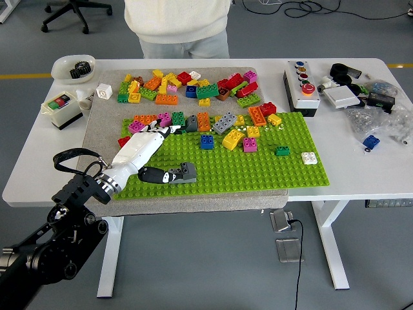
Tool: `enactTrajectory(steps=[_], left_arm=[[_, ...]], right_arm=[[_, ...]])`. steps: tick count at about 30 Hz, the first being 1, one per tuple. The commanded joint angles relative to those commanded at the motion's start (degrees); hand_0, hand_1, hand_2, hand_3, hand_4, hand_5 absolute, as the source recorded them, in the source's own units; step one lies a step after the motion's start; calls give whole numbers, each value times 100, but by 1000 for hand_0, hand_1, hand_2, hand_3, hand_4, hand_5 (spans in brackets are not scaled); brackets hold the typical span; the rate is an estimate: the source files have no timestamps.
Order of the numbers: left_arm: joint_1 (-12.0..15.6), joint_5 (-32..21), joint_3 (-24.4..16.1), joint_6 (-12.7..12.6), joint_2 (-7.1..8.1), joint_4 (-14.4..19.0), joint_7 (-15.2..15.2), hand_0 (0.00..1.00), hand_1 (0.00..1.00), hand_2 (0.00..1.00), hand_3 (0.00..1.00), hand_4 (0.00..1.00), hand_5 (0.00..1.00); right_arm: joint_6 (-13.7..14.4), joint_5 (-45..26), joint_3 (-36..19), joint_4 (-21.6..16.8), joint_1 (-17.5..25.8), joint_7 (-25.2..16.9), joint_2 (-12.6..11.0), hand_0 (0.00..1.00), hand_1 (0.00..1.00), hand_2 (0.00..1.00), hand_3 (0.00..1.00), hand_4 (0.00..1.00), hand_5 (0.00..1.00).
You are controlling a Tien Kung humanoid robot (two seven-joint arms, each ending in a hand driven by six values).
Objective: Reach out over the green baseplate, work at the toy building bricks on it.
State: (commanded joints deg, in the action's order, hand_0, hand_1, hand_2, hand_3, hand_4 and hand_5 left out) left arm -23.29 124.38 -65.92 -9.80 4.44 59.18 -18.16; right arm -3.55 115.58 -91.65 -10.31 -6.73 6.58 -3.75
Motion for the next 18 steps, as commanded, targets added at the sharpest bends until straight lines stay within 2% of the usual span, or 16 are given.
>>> enactTrajectory(steps=[18], left_arm=[[-15,-12,-5,7,-10,-36,2,998,833,833,855,998,136]], right_arm=[[-5,14,4,0,15,2,2,737,614,631,535,761,497]])
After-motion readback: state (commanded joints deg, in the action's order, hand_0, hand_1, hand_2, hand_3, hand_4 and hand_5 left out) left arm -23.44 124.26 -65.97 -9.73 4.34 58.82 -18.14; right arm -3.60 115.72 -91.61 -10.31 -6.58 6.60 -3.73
